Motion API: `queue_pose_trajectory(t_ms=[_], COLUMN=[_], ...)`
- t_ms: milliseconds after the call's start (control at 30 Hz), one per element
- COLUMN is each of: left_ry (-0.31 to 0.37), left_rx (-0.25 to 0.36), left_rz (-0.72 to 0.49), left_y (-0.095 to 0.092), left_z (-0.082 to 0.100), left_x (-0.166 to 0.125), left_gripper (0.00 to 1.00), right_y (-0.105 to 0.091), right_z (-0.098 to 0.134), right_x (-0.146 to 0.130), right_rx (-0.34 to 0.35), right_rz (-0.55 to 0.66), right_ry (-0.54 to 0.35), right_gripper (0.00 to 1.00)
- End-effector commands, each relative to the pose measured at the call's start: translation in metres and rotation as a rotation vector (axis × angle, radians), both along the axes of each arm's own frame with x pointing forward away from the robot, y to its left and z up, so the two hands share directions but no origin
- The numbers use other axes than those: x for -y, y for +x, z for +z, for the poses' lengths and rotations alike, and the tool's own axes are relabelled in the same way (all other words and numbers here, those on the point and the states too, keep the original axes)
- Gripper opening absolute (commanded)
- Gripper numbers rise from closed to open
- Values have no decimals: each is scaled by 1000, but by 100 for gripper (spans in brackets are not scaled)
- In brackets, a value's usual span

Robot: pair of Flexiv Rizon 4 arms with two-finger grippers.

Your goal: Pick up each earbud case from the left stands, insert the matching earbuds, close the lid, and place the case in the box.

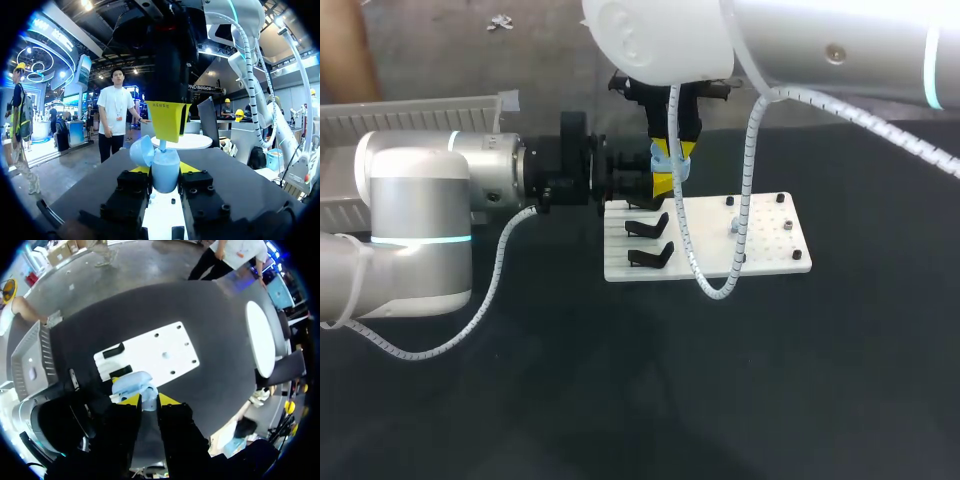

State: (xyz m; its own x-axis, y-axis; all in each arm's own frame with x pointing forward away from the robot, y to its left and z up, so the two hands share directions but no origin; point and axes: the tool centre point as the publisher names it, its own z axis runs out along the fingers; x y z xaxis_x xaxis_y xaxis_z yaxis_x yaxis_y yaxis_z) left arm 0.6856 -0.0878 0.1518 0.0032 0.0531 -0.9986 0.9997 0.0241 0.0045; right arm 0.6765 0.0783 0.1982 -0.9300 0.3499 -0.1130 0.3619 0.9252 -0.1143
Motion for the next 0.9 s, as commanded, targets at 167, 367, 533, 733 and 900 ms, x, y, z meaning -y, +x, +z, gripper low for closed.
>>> queue_pose_trajectory(t_ms=[167,367,533,733,900], left_ry=[-3,-3,-3,-3,-3], left_rx=[3,3,3,3,3], left_rz=[3,3,3,3,3], left_y=[0,0,0,0,0], left_z=[-1,-1,-1,-1,-1], left_x=[0,0,0,0,0], left_gripper=[0,0,0,0,0], right_y=[4,5,5,4,4], right_z=[-2,-6,-9,-12,-13], right_x=[0,-1,-2,-1,0], right_rx=[-9,-15,-21,-30,-36], right_rz=[-3,-4,-5,-8,-16], right_ry=[-1,2,6,4,12], right_gripper=[0,0,0,0,0])
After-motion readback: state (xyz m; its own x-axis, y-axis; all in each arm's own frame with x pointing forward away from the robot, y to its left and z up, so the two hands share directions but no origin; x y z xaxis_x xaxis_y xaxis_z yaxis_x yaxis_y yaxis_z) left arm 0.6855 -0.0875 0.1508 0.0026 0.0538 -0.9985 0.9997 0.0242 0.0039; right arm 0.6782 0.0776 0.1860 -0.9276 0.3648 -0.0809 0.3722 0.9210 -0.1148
